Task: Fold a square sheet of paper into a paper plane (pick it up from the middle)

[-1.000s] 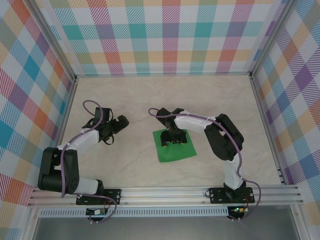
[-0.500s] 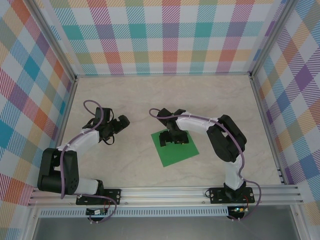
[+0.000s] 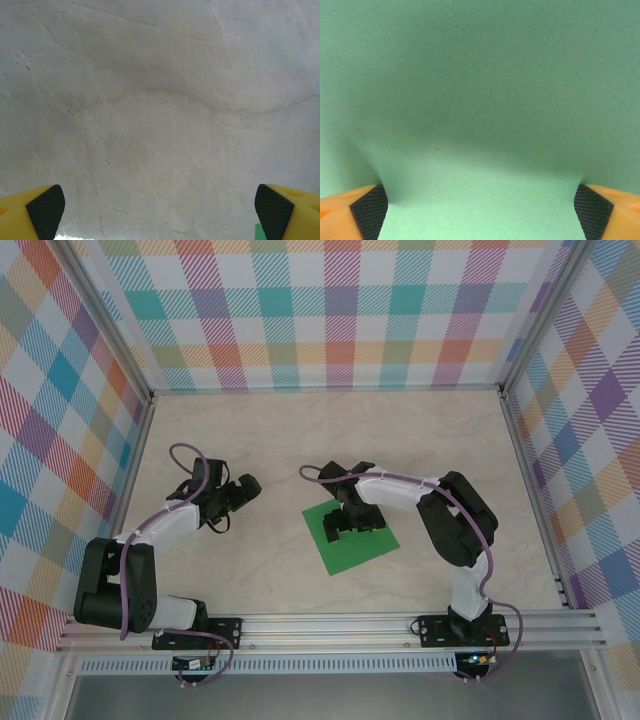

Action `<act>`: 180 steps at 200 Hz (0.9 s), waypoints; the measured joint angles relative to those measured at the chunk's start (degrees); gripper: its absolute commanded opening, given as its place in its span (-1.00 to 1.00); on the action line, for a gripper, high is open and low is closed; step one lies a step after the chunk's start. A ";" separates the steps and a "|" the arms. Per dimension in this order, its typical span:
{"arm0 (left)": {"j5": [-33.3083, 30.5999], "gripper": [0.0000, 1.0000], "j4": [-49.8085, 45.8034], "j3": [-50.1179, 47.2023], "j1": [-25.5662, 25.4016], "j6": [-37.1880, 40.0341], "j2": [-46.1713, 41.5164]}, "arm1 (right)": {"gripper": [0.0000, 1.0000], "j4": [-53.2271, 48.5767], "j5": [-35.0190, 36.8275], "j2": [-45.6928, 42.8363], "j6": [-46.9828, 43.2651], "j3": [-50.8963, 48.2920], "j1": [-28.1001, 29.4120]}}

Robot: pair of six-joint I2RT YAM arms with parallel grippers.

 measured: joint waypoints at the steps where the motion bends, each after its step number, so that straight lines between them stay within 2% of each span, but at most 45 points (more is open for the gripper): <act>1: 0.00 1.00 0.00 0.00 -0.04 0.02 0.00 | 0.89 0.00 0.00 0.00 0.00 0.00 0.00; 65: 0.85 1.00 0.04 -0.50 -0.39 -0.87 -1.22 | 0.66 0.37 -0.59 -0.28 -1.44 -0.72 -0.70; 79: 1.01 1.00 0.04 -0.76 -0.44 -1.09 -1.36 | 0.51 0.46 -0.55 -0.57 -1.49 -0.87 -0.76; 101: 1.31 1.00 0.07 -1.14 -0.46 -1.33 -1.66 | 0.12 1.38 -1.11 -1.36 -1.27 -1.57 -0.94; 121: 2.16 1.00 0.20 -1.64 -0.46 -1.90 -1.86 | -0.25 4.52 -4.46 -2.51 0.07 -2.69 -1.07; 141: 3.96 0.95 1.16 -2.34 -0.50 -2.95 -1.86 | -0.47 8.92 -9.22 -4.76 2.29 -4.72 -1.07; 170: 8.04 0.86 4.52 -3.39 -0.83 -4.87 -1.84 | -0.52 16.41 -18.69 -9.29 6.38 -6.56 -1.81; 180: 9.60 0.73 5.75 -3.65 -0.90 -5.86 -1.75 | -0.50 19.96 -22.73 -10.67 7.89 -7.21 -2.34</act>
